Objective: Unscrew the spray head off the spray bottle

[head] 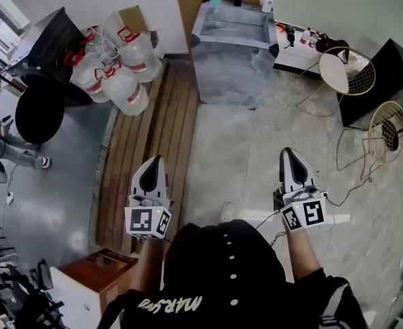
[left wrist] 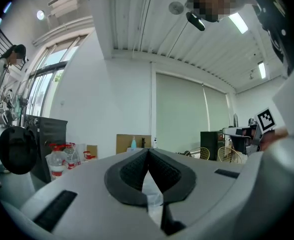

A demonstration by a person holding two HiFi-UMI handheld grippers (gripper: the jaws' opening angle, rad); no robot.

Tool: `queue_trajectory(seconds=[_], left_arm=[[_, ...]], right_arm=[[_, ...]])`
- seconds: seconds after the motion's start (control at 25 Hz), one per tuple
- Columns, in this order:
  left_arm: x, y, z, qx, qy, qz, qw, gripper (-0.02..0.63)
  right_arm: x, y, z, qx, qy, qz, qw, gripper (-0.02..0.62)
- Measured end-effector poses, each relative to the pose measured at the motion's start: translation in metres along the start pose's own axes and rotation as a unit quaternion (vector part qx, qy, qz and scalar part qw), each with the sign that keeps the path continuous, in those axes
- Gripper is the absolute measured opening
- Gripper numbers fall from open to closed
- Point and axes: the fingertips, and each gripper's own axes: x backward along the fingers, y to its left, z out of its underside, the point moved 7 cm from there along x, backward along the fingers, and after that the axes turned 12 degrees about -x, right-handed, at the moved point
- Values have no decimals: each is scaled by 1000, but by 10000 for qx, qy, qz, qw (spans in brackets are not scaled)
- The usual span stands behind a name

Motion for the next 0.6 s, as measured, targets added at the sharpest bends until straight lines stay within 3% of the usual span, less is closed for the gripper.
queue_trajectory(seconds=[0.2,0.6], left_arm=[[-25,-5,-6,-193,-58,-140,9997,25],[-89,9,11,-171,-27,190,9997,25]], right_arm=[[-14,-27,-2,10,57,-77,10000,6],[-64,-60,-2,-18,51,-69,10000,6]])
